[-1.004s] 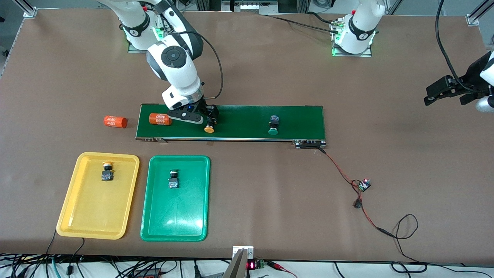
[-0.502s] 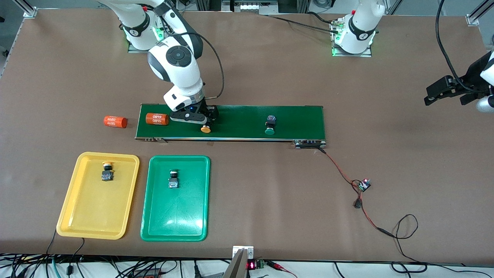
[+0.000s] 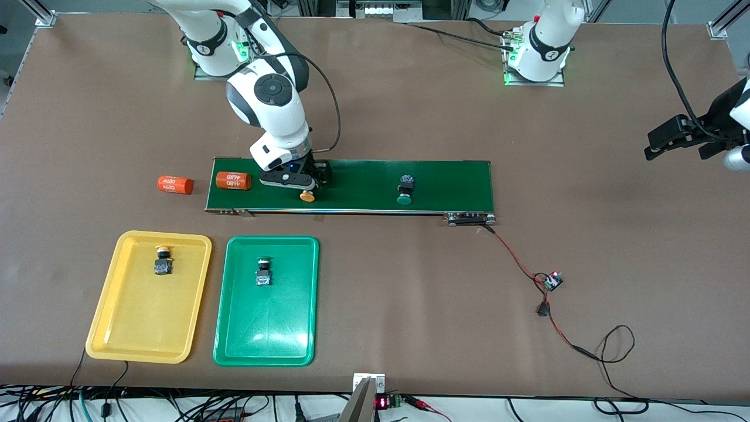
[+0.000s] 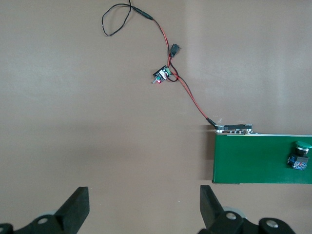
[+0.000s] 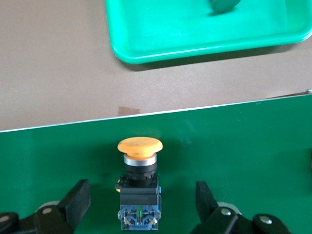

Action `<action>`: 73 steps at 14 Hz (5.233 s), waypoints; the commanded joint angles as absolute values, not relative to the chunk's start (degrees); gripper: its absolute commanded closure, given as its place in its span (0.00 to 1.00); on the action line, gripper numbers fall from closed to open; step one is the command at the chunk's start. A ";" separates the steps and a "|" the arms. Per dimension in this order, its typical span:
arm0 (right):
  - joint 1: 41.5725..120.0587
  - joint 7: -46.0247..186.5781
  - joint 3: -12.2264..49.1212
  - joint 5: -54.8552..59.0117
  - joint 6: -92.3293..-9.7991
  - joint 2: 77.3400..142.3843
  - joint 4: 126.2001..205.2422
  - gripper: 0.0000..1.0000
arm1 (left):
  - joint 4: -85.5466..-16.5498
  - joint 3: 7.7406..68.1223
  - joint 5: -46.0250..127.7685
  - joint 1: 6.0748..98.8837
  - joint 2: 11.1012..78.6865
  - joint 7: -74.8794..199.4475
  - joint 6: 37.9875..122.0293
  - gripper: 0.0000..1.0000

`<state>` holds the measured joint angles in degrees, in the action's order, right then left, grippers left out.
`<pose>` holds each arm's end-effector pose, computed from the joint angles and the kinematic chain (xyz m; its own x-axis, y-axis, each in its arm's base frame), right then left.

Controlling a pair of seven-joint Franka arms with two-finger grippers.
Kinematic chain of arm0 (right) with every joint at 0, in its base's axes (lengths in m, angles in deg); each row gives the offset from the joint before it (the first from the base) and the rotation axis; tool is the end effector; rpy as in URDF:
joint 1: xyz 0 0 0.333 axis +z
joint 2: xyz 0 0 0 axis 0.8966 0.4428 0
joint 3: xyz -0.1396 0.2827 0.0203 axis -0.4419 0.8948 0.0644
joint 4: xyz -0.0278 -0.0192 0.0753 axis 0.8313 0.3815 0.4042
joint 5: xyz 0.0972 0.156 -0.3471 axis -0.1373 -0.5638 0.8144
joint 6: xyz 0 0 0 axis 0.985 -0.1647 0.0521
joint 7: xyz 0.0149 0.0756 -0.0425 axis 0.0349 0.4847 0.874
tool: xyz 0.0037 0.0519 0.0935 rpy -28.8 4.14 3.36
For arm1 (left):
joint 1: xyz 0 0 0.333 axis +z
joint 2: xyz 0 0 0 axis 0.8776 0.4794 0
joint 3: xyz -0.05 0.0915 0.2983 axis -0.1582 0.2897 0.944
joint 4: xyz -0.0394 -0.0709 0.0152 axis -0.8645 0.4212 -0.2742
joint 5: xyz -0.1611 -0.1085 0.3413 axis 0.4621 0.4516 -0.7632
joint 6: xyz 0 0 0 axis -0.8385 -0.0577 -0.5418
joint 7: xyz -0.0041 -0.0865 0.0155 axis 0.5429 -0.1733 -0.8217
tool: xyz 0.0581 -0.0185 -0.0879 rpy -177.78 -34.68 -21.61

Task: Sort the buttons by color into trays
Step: 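Grasp the yellow-capped button with the right gripper, then lift and carry the yellow button to the yellow tray with the right gripper, then lower the yellow button into the yellow tray and open the right gripper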

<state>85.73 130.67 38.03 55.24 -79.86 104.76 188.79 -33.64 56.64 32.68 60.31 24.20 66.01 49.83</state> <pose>0.4701 0.3439 0.2686 0.9837 -0.1259 0.1285 -0.1269 -0.9919 -0.0002 0.5759 -0.0076 0.6354 0.9993 0.0367 -0.0065 0.0368 -0.9992 0.0130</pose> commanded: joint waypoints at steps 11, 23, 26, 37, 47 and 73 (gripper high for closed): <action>85.87 130.06 36.20 58.00 -80.11 106.88 187.90 0.55 | -33.16 57.40 33.11 59.77 23.75 67.42 49.07 0.00; 82.80 115.15 33.30 57.03 -70.45 98.72 186.41 0.66 | -33.16 57.40 33.02 59.77 23.84 67.42 49.07 0.00; 77.10 104.09 32.95 57.03 -69.74 97.04 186.32 0.66 | -33.16 57.40 33.02 59.77 23.84 67.42 49.07 0.00; 58.81 75.23 32.86 58.26 -84.57 102.64 186.14 0.65 | -33.07 57.31 33.02 59.68 23.84 67.42 49.07 0.00; 54.49 73.55 32.86 61.69 -101.29 116.01 181.67 0.65 | -33.07 57.31 33.11 59.68 23.84 67.42 49.07 0.00; 65.55 95.50 36.02 44.99 -70.54 100.91 180.52 0.11 | -33.07 55.82 32.94 59.33 23.58 67.42 48.19 0.00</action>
<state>64.17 92.35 35.87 47.34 -72.34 102.97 179.78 -33.63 55.87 32.68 59.46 24.16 66.02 49.36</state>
